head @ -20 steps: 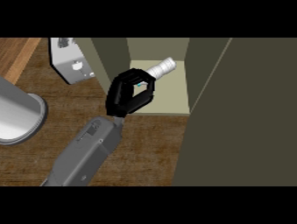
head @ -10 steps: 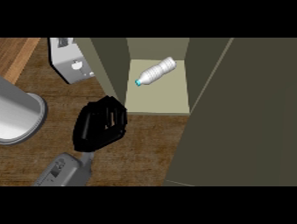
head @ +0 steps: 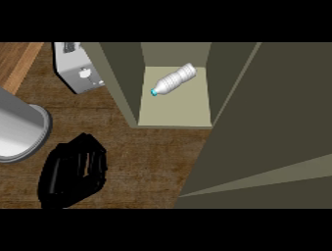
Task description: Pick up the bottled water, place it into the cabinet and close the cabinet
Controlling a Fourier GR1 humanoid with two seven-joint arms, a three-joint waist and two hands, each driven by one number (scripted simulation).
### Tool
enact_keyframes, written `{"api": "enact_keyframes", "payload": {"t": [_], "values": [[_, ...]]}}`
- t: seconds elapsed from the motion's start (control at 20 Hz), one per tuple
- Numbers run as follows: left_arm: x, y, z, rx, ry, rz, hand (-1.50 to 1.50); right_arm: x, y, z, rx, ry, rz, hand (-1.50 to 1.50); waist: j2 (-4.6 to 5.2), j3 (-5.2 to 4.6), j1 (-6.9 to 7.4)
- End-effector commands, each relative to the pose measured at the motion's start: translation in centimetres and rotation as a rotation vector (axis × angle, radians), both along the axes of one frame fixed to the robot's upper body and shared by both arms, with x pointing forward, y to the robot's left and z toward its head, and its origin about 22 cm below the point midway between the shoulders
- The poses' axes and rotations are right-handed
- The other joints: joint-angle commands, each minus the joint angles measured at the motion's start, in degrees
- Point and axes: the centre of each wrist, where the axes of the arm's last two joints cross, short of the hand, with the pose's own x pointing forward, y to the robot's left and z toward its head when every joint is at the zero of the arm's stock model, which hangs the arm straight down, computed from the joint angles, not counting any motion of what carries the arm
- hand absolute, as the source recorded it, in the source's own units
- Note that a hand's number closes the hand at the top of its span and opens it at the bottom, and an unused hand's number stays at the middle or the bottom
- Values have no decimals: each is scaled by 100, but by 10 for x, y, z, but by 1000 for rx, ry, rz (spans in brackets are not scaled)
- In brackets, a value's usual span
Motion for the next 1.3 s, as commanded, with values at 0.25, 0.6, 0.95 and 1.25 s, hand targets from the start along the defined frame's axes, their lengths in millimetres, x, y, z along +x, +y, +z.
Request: {"api": "enact_keyframes", "payload": {"t": [0.25, 0.6, 0.95, 1.25], "values": [[-38, 43, -8, -18, -7, 39, 150, -5, 72, 10, -57, -123, 158, 150, -7, -13, 54], [-42, 77, -5, -11, -30, 50, 150, 33, 88, 11, -33, -192, 2, 150, 33, -17, 157], [-47, 86, 0, -2, -22, 30, 150, 74, 94, 29, 17, -103, -127, 150, 68, -14, 236], [-55, 115, -5, 3, -17, 21, 150, 155, 91, 35, 71, 21, -125, 150, 103, 4, 169]]}}
